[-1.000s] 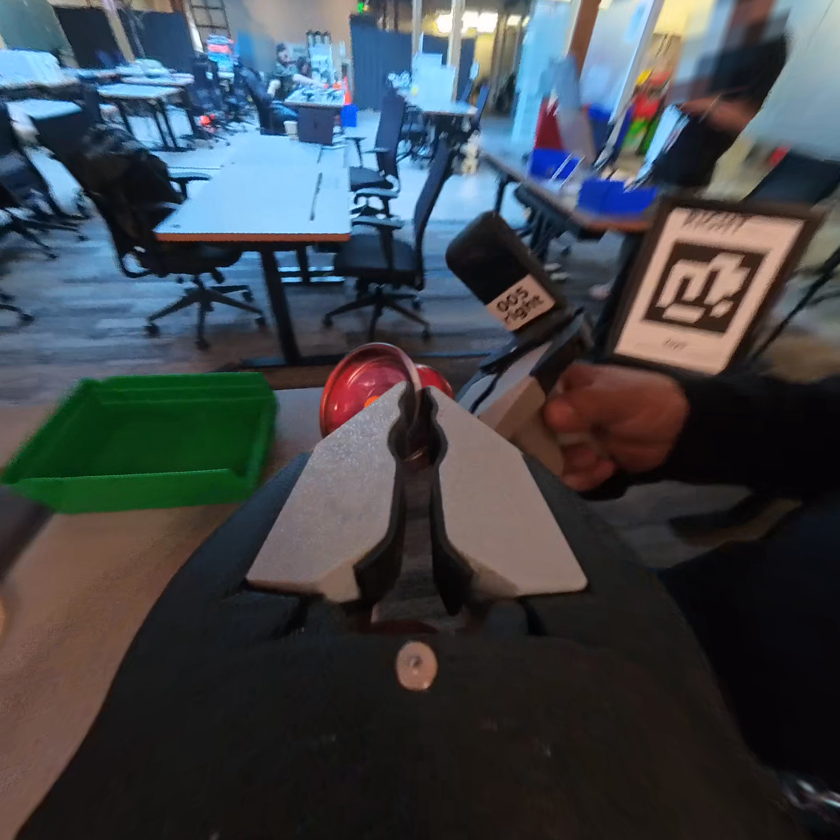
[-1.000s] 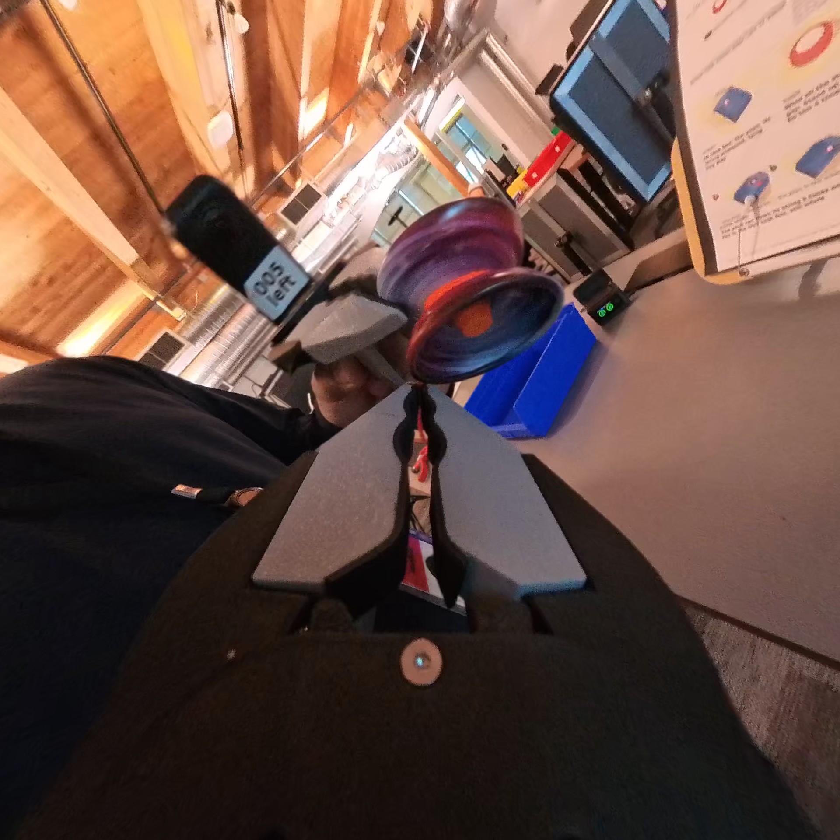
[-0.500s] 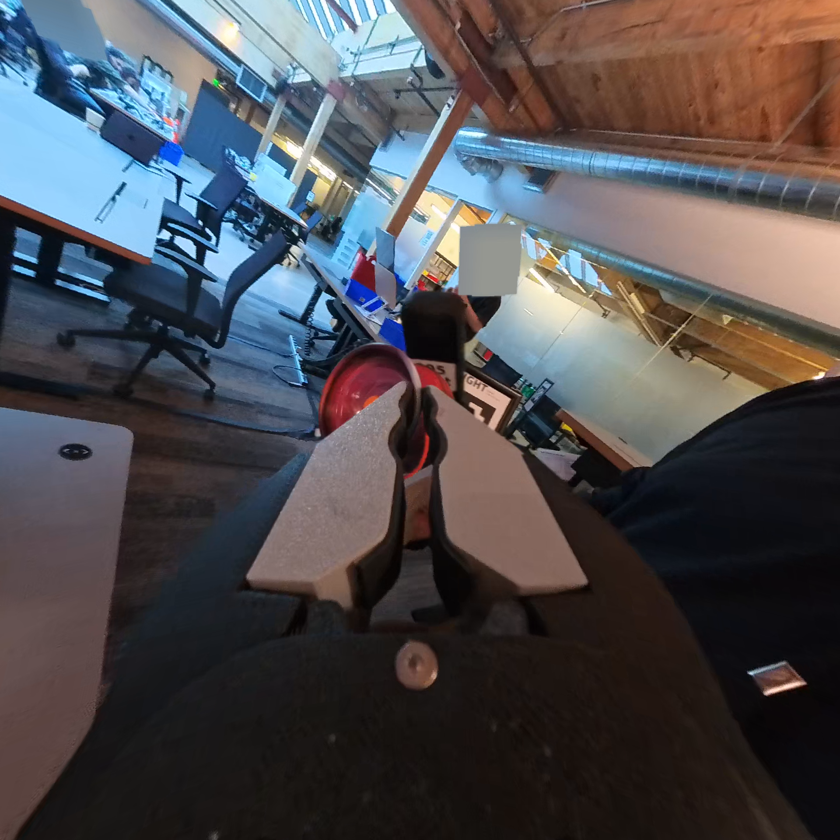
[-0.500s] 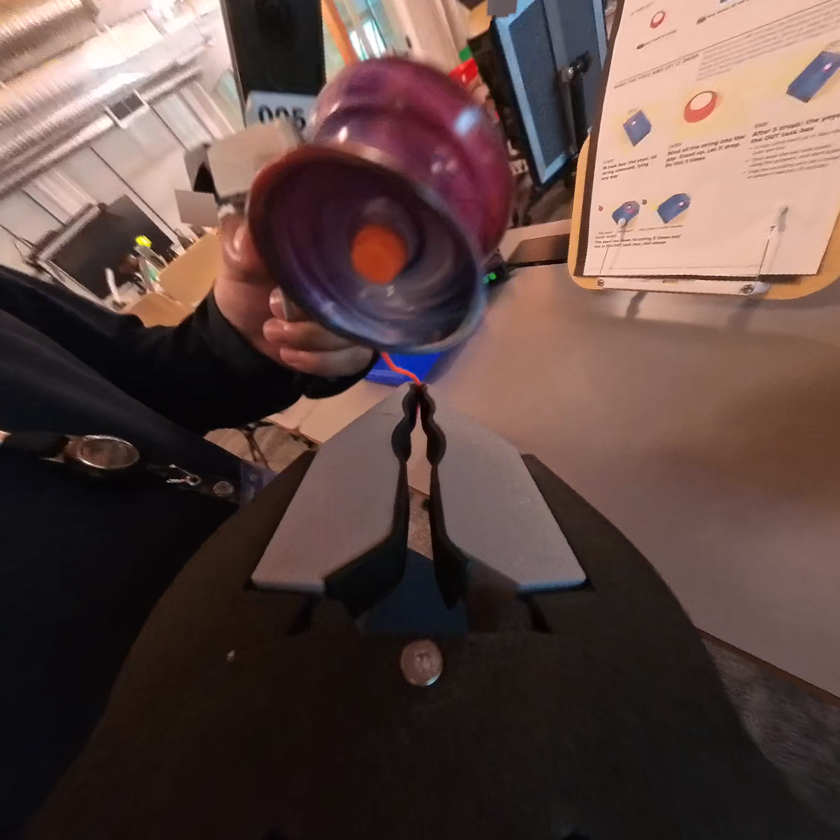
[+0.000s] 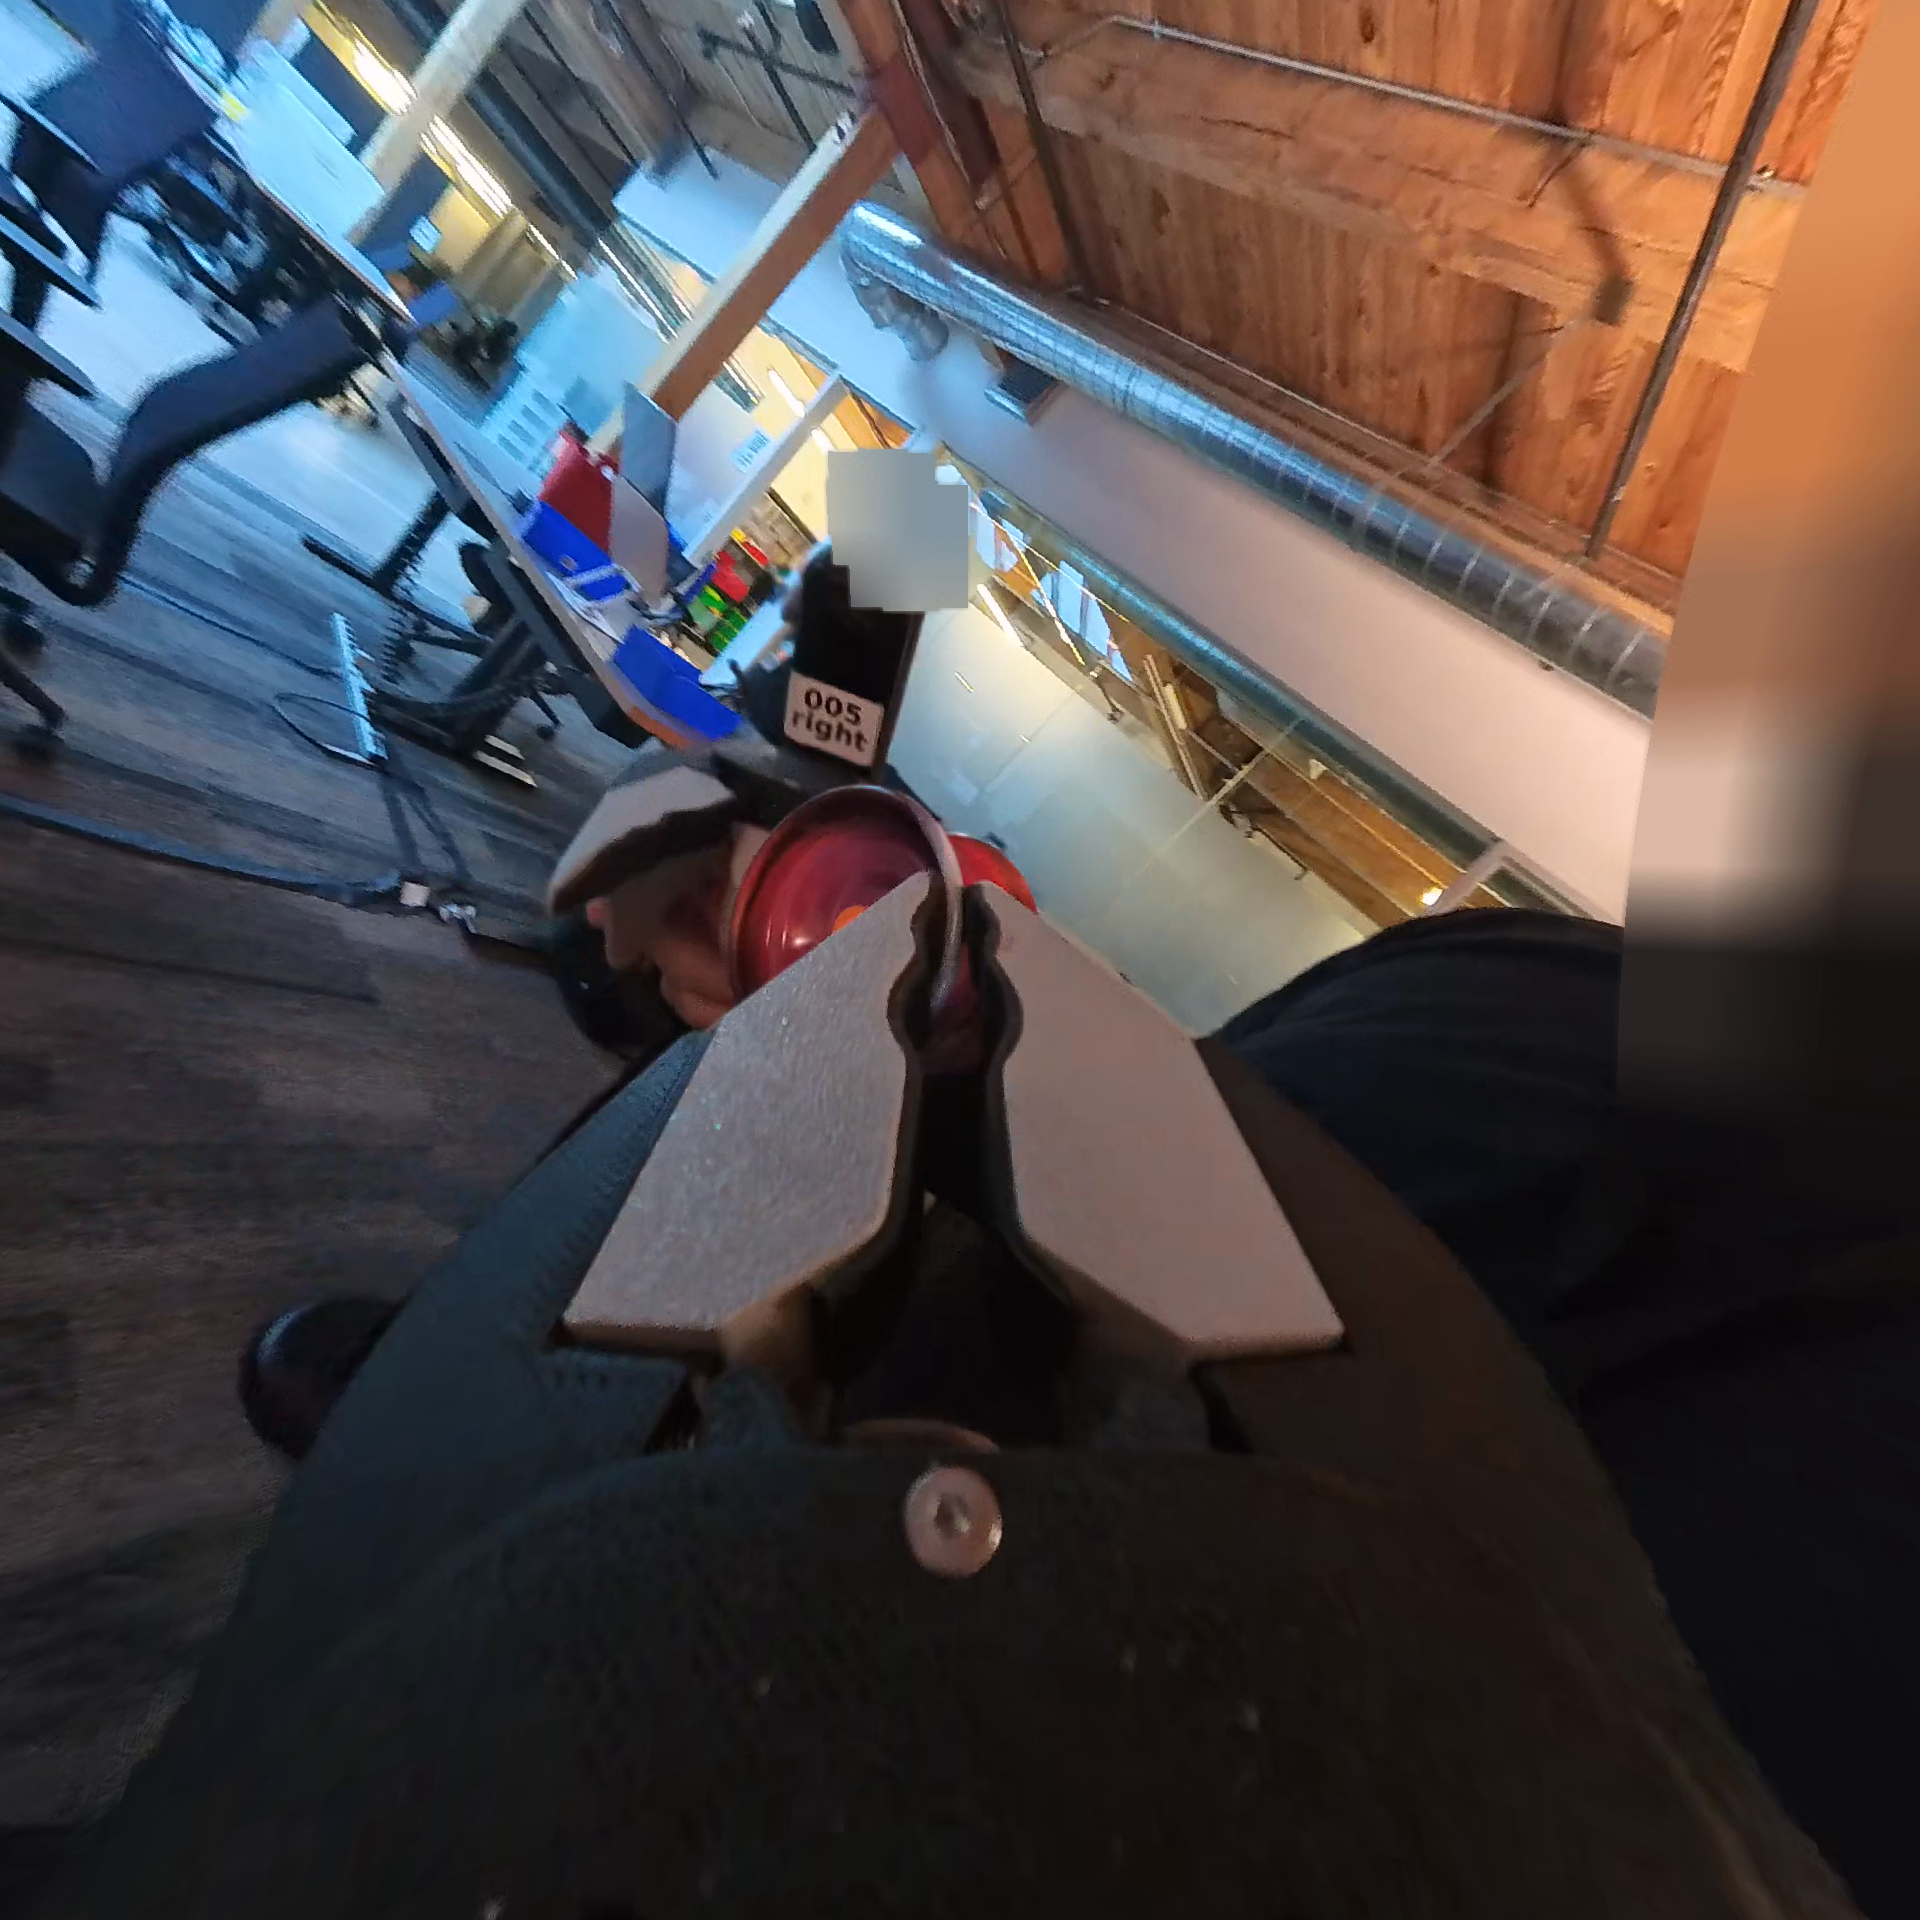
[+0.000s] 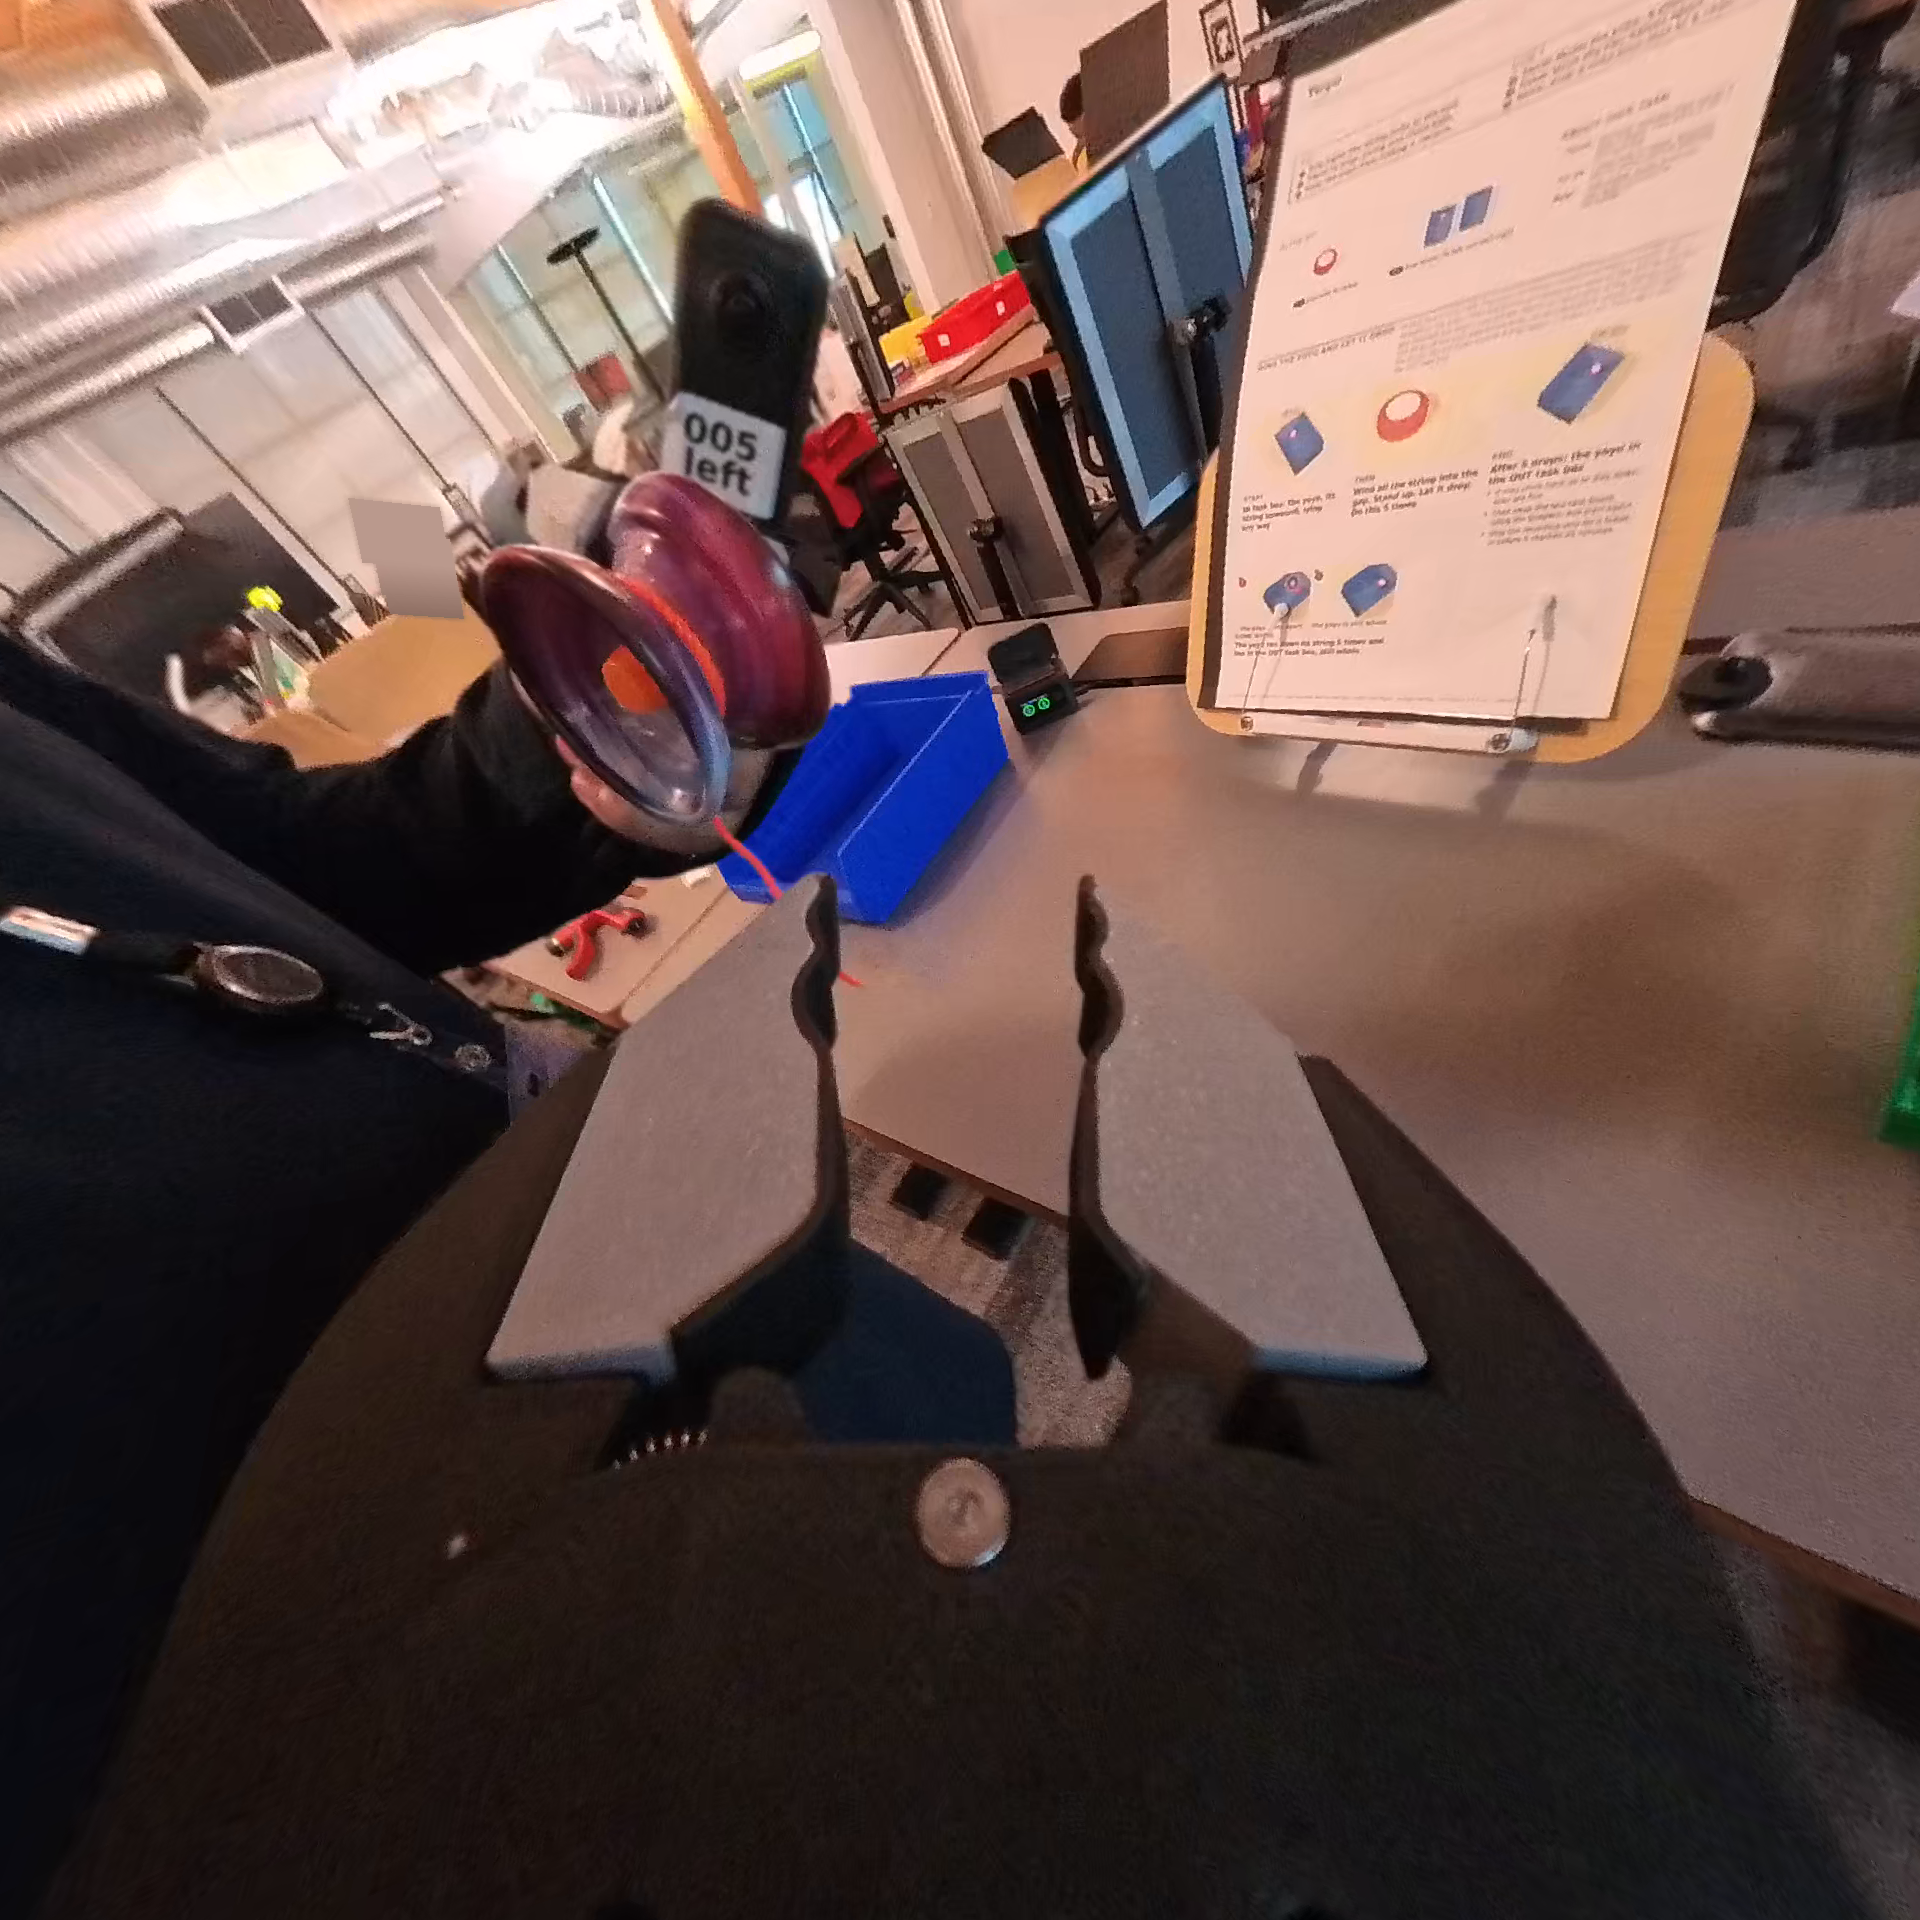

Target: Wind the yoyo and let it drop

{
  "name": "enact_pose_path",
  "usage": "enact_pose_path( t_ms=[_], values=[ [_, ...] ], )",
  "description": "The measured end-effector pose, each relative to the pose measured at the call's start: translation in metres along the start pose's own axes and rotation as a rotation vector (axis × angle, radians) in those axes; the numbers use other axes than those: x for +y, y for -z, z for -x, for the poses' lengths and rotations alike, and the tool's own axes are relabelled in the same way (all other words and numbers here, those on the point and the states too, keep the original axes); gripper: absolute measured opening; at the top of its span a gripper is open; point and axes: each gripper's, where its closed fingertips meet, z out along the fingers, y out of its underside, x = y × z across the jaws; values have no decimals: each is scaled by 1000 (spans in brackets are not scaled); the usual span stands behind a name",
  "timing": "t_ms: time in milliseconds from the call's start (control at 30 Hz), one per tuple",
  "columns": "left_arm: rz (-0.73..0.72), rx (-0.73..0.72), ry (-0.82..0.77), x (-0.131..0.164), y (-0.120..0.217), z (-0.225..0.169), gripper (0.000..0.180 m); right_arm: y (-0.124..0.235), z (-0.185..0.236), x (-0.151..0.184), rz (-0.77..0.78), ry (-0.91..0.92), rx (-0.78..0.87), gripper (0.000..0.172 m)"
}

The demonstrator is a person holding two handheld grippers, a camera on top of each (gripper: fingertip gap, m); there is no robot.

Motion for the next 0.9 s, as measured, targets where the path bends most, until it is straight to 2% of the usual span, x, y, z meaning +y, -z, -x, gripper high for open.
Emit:
enact_pose_path(
  t_ms=[133,267,300,400,533,767,900],
  values=[
    [42,46,28,7,2,-7,1,2,11,-7,9,84,-2,45],
    [88,17,35,17,2,-2,1,-7,48,-17,-43,98,-159,49],
    [98,10,39,19,2,-1,1,-10,51,-18,-46,98,-166,43],
    [93,-48,60,20,9,9,1,-19,48,-15,-34,105,-133,6],
    [45,-64,100,16,22,14,6,-36,44,-10,-38,52,-96,1],
    [178,-202,-203,27,46,3,11,-59,48,-14,-260,-299,-260,0],
    [222,-252,-251,31,64,0,1,-79,57,-1,-223,-286,-250,0]
  ],
)
